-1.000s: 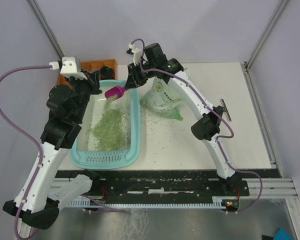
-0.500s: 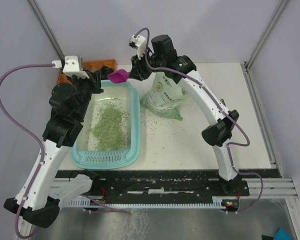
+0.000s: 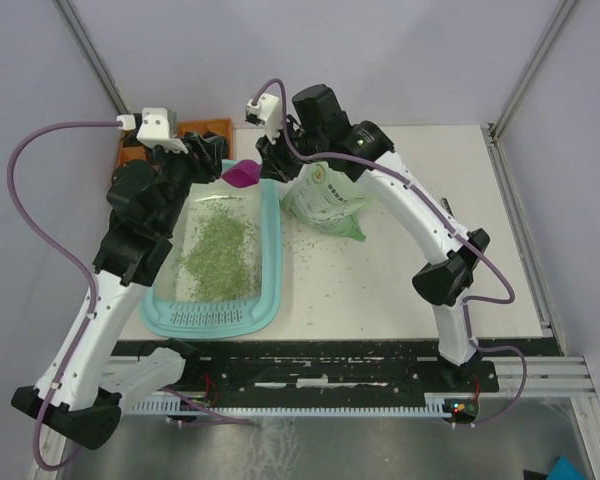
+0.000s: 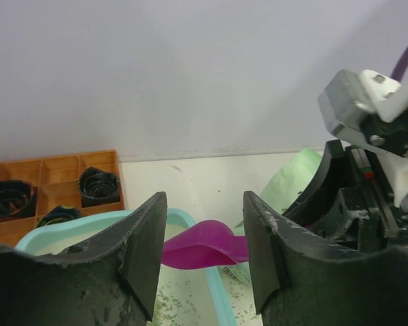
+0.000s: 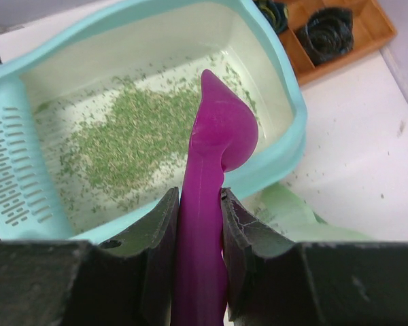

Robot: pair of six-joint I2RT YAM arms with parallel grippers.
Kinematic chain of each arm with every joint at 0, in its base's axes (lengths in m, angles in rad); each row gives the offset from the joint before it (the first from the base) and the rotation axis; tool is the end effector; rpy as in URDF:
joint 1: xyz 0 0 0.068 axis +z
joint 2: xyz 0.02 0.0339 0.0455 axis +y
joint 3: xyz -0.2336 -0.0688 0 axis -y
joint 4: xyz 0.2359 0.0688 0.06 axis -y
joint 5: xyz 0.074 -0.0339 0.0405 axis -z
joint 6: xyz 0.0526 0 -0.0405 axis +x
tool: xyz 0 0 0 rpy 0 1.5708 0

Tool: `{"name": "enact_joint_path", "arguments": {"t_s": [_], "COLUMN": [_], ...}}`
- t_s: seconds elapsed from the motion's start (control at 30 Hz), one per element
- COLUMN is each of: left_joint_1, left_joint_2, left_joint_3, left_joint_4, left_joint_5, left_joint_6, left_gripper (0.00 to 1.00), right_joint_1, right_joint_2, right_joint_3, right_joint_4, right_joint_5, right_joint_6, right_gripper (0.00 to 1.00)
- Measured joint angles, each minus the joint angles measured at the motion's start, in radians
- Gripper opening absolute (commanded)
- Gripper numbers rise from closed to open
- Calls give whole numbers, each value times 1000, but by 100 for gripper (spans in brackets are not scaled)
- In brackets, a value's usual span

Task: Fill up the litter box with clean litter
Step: 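Pour the cat litter into the litter box, then scoop the cat litter from the cat litter bag.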

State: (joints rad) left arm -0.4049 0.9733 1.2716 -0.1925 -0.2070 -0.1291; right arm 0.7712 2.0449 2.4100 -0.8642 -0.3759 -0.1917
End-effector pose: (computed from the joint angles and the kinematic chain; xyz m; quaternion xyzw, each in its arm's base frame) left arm 0.2076 -0.0772 0.4466 0.0153 0.6694 -0.1285 0.7316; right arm 0.2974 0.3160 0.4028 -0.4757 0.7045 0.2973 0.4348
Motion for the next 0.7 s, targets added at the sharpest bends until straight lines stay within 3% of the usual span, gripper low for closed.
{"name": "enact_joint_path", "arguments": {"t_s": [0.2,0.37,0.53,0.7], "left_joint_1": [1,1,2,6], "left_joint_2": [77,245,439,664], "left_joint_3": [-2,33,116,275], "left_joint_4": [78,134,192,255], "left_joint_5": [139,275,396,562], "left_joint_6": [-1,-8,-25,-64], "left_gripper": [64,69,89,94], "right_joint_1": [-76,-256,-477,-594], "right_joint_2": [-29,-125,-286,-463], "right_joint_3": [-16,-21,-47,-99], "right_joint_4": [-91,-162,-172,-179], "right_joint_5": [31,65,148,200], "right_joint_6": [14,38,28,2], "right_gripper": [2,2,2,1]}}
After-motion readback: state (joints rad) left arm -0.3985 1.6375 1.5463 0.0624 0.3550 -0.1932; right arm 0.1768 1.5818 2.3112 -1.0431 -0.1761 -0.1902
